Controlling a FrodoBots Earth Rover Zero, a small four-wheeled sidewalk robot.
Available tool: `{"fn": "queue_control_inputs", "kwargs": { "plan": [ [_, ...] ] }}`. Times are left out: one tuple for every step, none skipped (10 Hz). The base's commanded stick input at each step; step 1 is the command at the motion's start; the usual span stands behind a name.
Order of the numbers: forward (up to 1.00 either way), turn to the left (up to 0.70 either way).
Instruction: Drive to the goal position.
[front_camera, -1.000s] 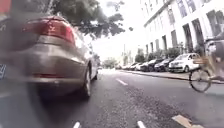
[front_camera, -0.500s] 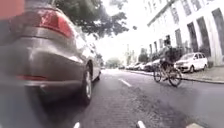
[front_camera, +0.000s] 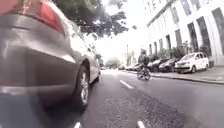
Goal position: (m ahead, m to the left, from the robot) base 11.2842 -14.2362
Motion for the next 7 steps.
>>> {"fn": "queue_control_inputs", "kwargs": {
  "plan": [
    [0.45,0.0],
    [0.45,0.0],
    [0.45,0.0],
    [0.45,0.0],
    [0.45,0.0],
    [0.45,0.0],
    [0.45,0.01]
  ]
}}
